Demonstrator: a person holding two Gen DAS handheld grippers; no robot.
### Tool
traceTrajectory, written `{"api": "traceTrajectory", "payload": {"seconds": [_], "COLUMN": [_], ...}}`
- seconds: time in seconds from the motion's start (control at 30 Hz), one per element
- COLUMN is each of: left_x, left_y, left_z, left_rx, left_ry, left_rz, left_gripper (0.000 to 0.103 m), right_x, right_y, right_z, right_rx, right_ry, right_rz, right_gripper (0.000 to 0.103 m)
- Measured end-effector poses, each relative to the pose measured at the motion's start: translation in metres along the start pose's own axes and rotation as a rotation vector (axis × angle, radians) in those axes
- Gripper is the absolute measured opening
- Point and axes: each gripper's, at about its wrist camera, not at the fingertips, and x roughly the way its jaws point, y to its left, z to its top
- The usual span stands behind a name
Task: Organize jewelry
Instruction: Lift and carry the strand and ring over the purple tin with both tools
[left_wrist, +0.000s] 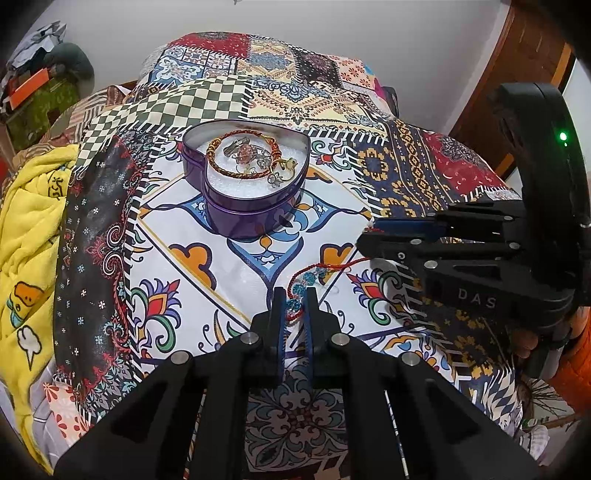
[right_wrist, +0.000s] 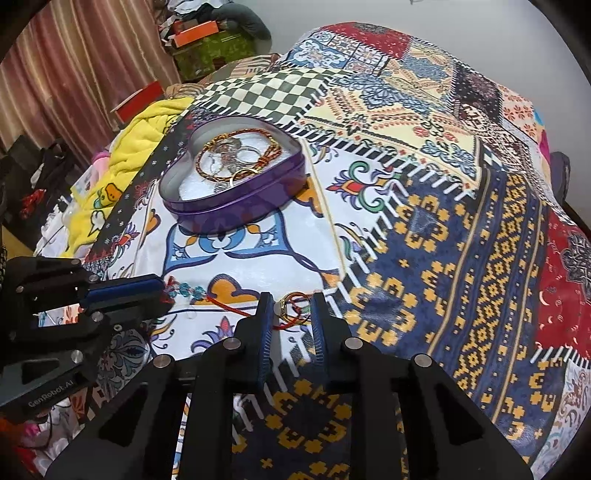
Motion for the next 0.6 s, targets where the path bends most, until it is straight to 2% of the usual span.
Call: {"api": "traceTrajectory", "payload": {"seconds": [0.23,0.6], "left_x": [-0.01,-0.054], "left_y": [-0.001,0.004], "left_z": [0.002,0.028], "left_rx": [-0.012,-0.019], "left_ry": [-0.012,-0.143], "left_rz": [0.027,0.056], "left_gripper": [0.007,0.007], "right_x": [-0.021,-0.062], "right_y": [-0.014,-0.015], "right_z": [0.001,0.02], "right_rx": [0.039,0.034], "right_ry": [-0.047,-0.166], "right_rz": [-0.058,-0.097], "right_gripper": [0.018,0.018]}}
